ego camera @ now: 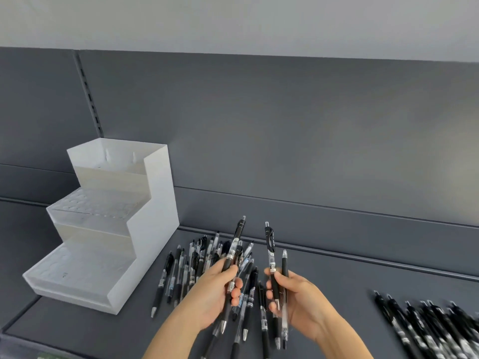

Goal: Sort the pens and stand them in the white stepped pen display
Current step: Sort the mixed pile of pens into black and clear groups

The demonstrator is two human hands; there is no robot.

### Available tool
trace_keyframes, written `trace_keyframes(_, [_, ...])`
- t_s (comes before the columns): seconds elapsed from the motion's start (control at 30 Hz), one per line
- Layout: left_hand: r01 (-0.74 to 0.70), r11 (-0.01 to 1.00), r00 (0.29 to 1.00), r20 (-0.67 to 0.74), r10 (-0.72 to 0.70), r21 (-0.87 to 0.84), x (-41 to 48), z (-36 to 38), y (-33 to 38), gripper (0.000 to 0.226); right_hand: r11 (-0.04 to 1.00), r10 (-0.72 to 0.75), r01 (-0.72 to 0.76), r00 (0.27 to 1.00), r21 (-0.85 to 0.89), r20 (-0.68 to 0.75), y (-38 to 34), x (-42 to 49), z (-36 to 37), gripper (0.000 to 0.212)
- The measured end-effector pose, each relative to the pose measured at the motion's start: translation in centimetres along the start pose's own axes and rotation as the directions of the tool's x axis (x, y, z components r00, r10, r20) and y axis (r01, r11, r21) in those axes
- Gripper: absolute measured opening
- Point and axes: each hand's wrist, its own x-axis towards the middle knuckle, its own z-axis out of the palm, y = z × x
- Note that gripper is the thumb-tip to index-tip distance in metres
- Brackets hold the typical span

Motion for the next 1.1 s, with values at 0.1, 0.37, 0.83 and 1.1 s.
trace_keyframes(0.1, [-0.013,1.000,0.999,0.045,0.014,-0.010,0.3,1.5,-0.7,0.013,0.998,-0.010,0.011,1.000,0.054,-0.016,-0.1,-1.7,-0.9,0.017])
trace_keyframes(0.37, [0.090,0.986,0.967,0.249,-0.053,-0.142,0.8,7.7,-2.9,0.028,0.995,-0.084,0.093,0.981,0.044,-0.177,-0.7,-6.6,-5.5,0.020])
trace_keyframes(0.83, [0.079,0.968,0.975,0.185,-0.125,0.239,1.1,18.4,-8.6,0.006,0.972,-0.192,0.125,0.912,-0.201,-0.362,-2.5,-13.0,-15.8,0.003])
trace_keyframes(1.1, [0.105,0.785,0.990,-0.138,-0.024,0.611,1.0,25.4,-14.2,0.018,0.899,-0.134,-0.059,0.907,-0.434,-0.400,-4.8,-16.9,-26.1,0.005])
